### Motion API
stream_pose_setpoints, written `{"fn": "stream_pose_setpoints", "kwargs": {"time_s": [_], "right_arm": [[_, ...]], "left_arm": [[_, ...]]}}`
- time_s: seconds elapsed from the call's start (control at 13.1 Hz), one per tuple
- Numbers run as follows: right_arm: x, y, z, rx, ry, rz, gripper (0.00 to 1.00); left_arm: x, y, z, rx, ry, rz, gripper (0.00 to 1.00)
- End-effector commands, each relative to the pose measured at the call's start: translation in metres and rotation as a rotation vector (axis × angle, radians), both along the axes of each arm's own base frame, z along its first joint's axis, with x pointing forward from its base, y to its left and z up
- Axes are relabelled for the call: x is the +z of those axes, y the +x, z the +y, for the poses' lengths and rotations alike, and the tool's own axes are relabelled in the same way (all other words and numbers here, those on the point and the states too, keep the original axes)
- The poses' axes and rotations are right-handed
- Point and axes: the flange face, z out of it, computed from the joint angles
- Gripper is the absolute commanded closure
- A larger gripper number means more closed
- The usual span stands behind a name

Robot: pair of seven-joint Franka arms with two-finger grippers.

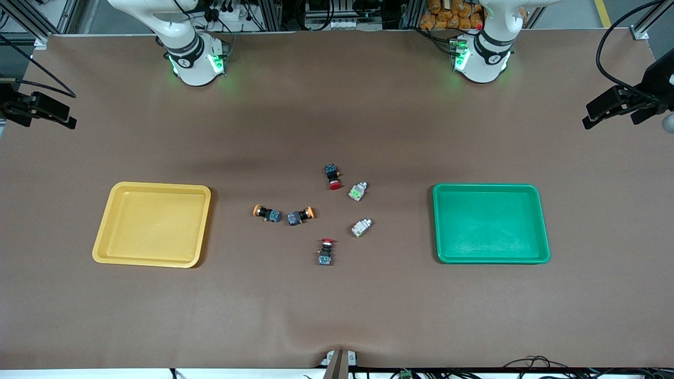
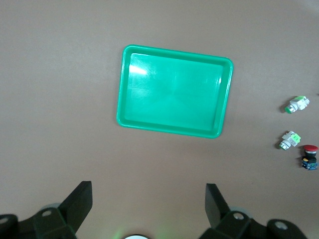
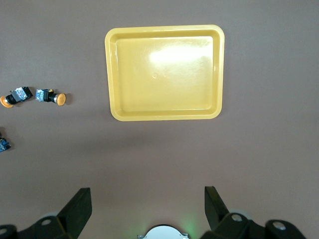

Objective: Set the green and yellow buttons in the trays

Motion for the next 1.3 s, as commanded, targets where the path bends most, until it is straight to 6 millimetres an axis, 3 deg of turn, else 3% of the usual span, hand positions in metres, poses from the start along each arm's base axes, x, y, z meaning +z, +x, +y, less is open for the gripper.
{"fn": "stream_pose_setpoints", "kwargs": {"time_s": [0.0, 1.0, 1.23], "right_arm": [[0.002, 0.005, 0.0, -0.007, 0.001, -0.002, 0.0], [-0.015, 0.017, 0.012, 0.005, 0.001, 0.03, 0.0], [-0.022, 0.021, 0.033, 0.044, -0.002, 0.043, 0.0]], "left_arm": [[0.005, 0.001, 0.001, -0.008, -0.002, 0.005, 0.0], [-0.015, 0.014, -0.002, 0.001, 0.011, 0.033, 0.0], [-0.03, 0.022, -0.016, -0.015, 0.001, 0.061, 0.0]]}}
